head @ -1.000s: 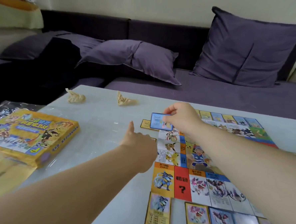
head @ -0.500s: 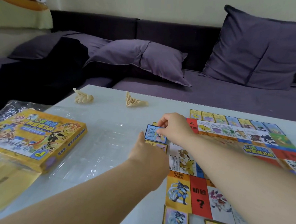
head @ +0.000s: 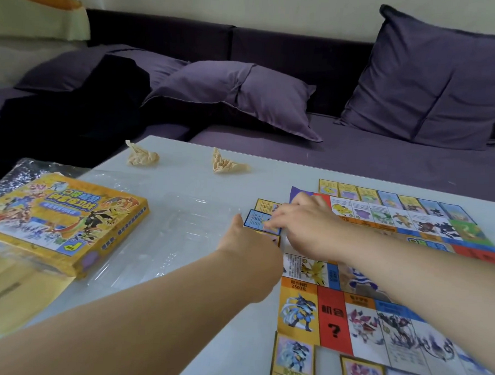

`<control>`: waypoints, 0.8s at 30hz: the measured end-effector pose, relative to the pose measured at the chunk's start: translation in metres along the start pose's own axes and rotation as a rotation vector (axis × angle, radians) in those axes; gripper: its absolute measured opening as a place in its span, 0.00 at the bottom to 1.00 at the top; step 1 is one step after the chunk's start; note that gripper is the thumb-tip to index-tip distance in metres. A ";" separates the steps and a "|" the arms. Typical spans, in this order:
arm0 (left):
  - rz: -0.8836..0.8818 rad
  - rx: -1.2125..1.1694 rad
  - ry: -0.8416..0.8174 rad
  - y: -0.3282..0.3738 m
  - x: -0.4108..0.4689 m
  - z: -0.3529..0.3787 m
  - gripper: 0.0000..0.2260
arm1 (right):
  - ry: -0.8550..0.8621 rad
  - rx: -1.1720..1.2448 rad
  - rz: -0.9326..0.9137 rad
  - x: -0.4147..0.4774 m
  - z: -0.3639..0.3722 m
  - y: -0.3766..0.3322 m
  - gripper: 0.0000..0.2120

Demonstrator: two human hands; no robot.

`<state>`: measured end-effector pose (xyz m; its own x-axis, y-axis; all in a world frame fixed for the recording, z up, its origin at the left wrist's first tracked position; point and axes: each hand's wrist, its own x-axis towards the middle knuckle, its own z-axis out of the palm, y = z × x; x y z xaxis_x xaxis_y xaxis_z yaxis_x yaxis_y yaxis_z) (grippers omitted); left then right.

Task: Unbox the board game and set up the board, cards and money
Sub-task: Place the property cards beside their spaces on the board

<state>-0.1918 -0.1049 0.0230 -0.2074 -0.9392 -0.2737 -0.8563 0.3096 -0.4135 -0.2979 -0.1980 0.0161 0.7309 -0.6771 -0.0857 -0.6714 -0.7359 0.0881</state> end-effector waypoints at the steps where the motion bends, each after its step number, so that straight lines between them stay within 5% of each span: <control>1: -0.004 -0.012 0.002 0.000 0.000 -0.001 0.15 | -0.029 0.016 0.002 -0.003 -0.002 0.000 0.30; 12: -0.007 -0.043 0.023 -0.001 0.002 -0.002 0.14 | -0.017 0.033 -0.010 0.000 0.010 0.009 0.20; 24: -0.016 -0.042 0.022 -0.001 0.005 -0.002 0.16 | -0.060 0.079 0.037 -0.002 0.005 0.008 0.25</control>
<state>-0.1933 -0.1102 0.0241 -0.2034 -0.9472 -0.2480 -0.8787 0.2883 -0.3804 -0.3049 -0.2026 0.0117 0.6982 -0.7013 -0.1438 -0.7072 -0.7068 0.0135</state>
